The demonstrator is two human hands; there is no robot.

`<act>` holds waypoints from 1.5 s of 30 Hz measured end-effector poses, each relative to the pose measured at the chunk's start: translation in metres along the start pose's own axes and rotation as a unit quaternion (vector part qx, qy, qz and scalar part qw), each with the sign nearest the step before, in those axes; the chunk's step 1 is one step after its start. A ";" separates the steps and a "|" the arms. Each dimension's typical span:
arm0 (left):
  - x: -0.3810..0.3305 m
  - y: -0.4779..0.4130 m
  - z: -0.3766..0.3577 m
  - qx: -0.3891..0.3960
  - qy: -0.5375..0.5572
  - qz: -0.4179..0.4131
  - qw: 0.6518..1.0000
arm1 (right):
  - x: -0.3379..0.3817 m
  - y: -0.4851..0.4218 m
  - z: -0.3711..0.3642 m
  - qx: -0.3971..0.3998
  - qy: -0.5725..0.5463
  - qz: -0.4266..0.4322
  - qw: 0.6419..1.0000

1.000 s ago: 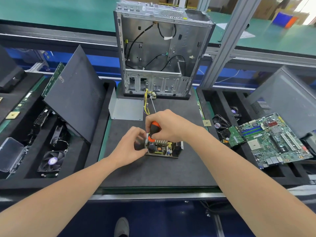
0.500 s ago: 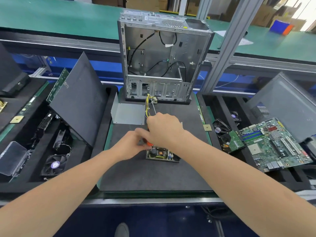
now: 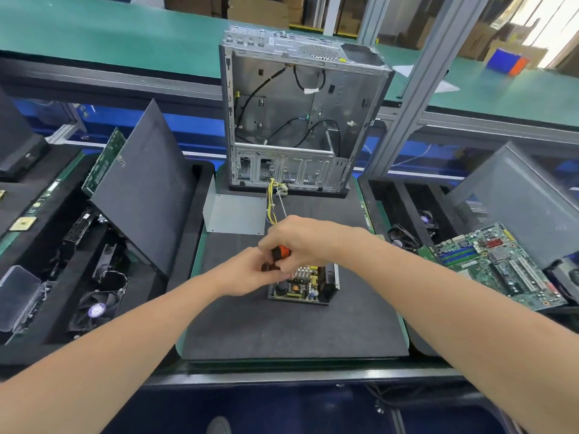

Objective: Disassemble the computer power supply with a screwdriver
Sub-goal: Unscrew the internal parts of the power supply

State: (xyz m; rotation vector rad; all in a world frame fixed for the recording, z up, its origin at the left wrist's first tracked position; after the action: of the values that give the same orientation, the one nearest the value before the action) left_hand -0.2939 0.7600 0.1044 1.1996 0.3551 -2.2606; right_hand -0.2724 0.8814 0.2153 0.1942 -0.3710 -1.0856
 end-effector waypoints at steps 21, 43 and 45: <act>0.007 -0.002 -0.017 -0.024 0.051 0.011 0.998 | 0.003 -0.007 -0.013 -0.172 0.012 -0.146 0.974; 0.001 -0.002 -0.013 -0.032 0.065 0.008 0.997 | 0.002 -0.012 -0.017 -0.198 -0.011 -0.261 0.945; 0.000 -0.002 -0.012 -0.018 0.050 -0.002 0.999 | -0.005 -0.006 -0.010 -0.159 -0.026 -0.150 0.975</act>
State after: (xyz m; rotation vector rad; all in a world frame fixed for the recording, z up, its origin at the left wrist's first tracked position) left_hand -0.2870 0.7678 0.0978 1.2980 0.4358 -2.1928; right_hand -0.2761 0.8827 0.2033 -0.0660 -0.2133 -1.4341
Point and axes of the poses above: each hand's wrist, its own y-axis away from the middle knuckle, its own z-axis out of the back of the hand, x = y × z, the point moved 4 cm from there along -y, towards the middle knuckle, and after that the axes turned 11 degrees about -z, right-handed, at the moved point
